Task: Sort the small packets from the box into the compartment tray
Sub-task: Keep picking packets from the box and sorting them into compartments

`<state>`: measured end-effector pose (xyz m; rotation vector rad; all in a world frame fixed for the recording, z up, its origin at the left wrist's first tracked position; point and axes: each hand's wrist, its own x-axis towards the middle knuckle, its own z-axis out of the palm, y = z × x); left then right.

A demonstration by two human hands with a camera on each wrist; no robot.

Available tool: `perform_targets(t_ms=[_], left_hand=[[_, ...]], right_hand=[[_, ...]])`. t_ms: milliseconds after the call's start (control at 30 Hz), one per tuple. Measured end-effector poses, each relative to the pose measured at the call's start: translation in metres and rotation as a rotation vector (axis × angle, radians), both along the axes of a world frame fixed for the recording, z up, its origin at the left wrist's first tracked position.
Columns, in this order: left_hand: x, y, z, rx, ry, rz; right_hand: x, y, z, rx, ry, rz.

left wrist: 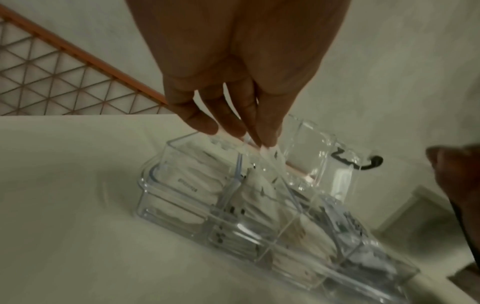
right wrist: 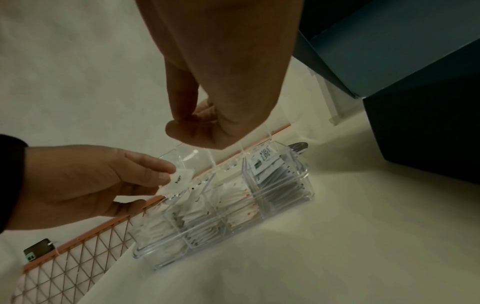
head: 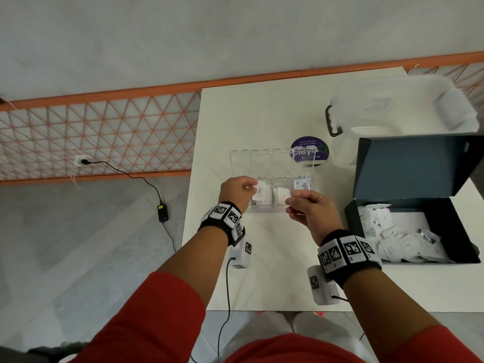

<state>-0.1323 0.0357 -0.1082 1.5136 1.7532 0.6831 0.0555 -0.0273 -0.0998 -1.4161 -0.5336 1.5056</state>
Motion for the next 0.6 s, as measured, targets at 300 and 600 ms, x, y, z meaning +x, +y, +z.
perform_targets(t_ms=[300,600], left_hand=[[0.017,-0.002,-0.021,0.049,0.641,-0.344],[0.010,-0.009,-0.015,0.087,0.402,-0.161]], right_hand=[[0.006,-0.007,0.007,0.010,-0.002,-0.006],[0.022,0.004,0.018,0.028,0.029,-0.087]])
